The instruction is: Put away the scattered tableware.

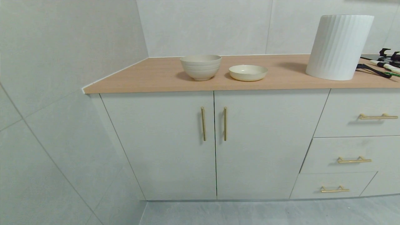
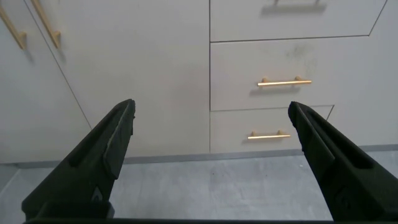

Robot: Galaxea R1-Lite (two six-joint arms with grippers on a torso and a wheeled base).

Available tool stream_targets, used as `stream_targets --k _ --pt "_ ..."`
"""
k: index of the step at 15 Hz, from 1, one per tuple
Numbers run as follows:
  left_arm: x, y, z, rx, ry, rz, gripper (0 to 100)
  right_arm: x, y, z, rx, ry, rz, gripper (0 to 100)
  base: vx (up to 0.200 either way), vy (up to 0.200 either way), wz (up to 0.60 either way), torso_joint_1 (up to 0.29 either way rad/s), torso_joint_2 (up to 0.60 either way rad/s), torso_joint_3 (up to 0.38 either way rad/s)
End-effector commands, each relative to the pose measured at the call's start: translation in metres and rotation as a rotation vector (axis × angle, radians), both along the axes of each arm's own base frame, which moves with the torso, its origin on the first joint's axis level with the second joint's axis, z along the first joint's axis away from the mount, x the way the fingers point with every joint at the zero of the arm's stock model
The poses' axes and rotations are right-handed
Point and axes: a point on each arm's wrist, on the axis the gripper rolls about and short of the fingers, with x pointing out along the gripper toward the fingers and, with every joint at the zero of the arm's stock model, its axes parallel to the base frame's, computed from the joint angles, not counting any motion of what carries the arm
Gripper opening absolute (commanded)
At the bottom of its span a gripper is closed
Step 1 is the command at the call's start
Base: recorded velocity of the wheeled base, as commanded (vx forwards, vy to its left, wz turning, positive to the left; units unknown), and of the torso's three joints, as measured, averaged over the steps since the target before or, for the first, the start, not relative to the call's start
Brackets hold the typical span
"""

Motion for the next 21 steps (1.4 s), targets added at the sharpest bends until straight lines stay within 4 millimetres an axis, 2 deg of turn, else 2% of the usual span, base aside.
stream_targets --k 1,7,17,18,19,20,21 --pt "0.0 0.0 0.0 0.0 0.0 0.0 100 0.0 0.0 0.0 0.0 0.001 0.0 100 0.0 0.0 0.0 0.0 0.0 0.0" --pt "0.0 0.0 0.0 -0.002 0.0 0.0 100 0.0 0.0 0.0 0.0 0.0 0.0 100 0.167 0.0 0.0 -0.003 0.0 0.004" --pt "0.0 0.0 0.0 -0.003 0.0 0.0 100 0.0 0.0 0.0 0.0 0.0 0.0 100 0.0 0.0 0.0 0.0 0.0 0.0" --pt "0.0 0.0 0.0 -0.003 0.0 0.0 100 -0.001 0.0 0.005 0.004 -0.025 0.002 100 0.0 0.0 0.0 0.0 0.0 0.0" --pt "0.0 0.0 0.0 -0.003 0.0 0.0 100 -0.007 0.0 0.026 0.035 -0.125 0.014 100 0.0 0.0 0.0 0.0 0.0 0.0" --pt "0.0 0.0 0.0 -0.003 0.0 0.0 100 -0.011 0.001 0.036 0.089 -0.162 0.056 100 0.0 0.0 0.0 0.0 0.0 0.0" --pt "0.0 0.0 0.0 -0.003 0.0 0.0 100 -0.011 0.003 0.038 0.097 -0.157 0.138 100 0.0 0.0 0.0 0.0 0.0 0.0"
